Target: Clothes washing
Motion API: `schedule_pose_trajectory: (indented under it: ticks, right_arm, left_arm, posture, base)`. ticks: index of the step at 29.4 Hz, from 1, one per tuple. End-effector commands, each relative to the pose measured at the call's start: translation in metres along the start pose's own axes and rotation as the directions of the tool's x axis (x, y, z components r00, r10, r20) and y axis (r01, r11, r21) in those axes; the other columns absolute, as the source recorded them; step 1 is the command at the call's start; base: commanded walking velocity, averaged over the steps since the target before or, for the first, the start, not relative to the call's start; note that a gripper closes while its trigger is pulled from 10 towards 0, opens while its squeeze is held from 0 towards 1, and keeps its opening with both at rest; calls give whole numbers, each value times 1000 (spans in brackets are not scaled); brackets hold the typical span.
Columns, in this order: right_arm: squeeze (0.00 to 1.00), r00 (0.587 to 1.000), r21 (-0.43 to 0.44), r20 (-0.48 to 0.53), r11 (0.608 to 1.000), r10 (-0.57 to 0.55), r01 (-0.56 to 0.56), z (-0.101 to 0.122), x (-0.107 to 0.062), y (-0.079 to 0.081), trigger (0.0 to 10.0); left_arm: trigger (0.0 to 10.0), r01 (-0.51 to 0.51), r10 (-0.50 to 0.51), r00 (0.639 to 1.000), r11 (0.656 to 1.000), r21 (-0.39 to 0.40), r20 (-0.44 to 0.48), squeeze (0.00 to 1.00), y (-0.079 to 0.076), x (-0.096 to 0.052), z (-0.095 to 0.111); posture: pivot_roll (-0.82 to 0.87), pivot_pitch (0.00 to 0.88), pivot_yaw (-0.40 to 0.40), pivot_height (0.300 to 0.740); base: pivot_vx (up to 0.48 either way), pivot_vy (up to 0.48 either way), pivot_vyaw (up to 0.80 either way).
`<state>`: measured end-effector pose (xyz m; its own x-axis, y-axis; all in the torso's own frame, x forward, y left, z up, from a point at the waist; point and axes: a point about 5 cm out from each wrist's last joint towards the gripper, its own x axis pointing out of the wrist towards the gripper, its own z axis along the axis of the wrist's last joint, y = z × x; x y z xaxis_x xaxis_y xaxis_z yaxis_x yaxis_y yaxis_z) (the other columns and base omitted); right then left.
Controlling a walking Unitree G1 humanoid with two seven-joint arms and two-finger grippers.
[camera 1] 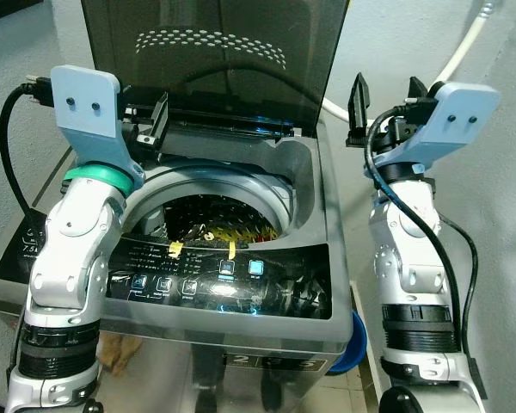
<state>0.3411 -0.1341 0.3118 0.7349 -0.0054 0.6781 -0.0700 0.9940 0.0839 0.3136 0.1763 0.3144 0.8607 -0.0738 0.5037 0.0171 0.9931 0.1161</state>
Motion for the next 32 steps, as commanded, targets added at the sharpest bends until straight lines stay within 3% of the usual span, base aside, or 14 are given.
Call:
schedule_pose_trajectory:
  ticks: [1, 32]
  right_arm:
    - [0, 1000, 7, 7, 1000, 9, -9, 2, 4, 3, 10000]
    - [0, 999, 16, -30, 999, -34, 34, 2, 0, -4, 10000]
  left_arm:
    - [10000, -3, 3, 1000, 1000, 10, 13, 0, -1, -3, 0]
    - [10000, 2, -2, 1000, 1000, 15, 27, 0, -2, 0, 0]
  posture:
    - [134, 0, -14, 740]
    - [133, 4, -18, 740]
  base:
    - [0, 0, 0]
    - [0, 0, 0]
